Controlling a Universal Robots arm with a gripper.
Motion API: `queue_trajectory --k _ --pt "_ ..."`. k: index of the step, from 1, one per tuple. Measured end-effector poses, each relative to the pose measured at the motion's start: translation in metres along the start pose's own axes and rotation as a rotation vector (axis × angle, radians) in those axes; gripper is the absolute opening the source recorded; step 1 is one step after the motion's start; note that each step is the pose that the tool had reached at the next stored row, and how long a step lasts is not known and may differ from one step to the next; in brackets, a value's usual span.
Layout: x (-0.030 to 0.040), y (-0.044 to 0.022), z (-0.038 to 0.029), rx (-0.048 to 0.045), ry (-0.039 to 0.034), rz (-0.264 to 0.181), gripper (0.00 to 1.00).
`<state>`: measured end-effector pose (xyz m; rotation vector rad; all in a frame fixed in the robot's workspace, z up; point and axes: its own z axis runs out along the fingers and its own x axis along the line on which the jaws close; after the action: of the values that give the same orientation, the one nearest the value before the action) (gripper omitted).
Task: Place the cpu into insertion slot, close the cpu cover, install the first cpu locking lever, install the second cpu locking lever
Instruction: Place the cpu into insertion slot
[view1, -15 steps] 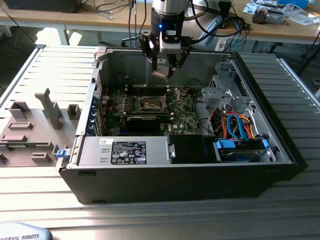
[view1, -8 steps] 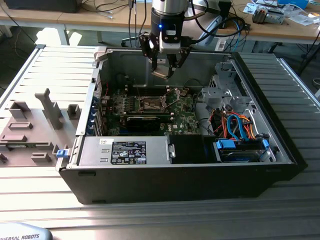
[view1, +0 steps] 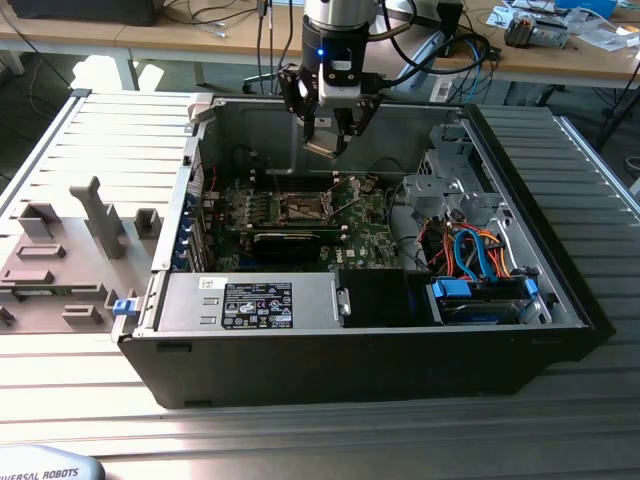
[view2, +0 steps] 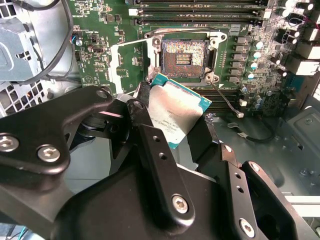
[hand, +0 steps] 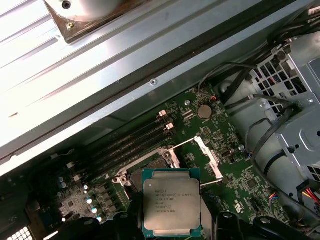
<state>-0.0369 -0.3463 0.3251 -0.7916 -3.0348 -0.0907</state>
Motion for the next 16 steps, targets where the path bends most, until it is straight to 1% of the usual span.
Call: queue_trajectory --k 11,13,16 --pt "0.0 0.0 -0.0001 0.0003 -0.001 0.012 0.54" --pt "0.0 0.0 -0.0001 0.0017 -0.0018 0.013 0.54" --pt "0.0 0.0 0.0 0.0075 -0.0053 0.016 0.54"
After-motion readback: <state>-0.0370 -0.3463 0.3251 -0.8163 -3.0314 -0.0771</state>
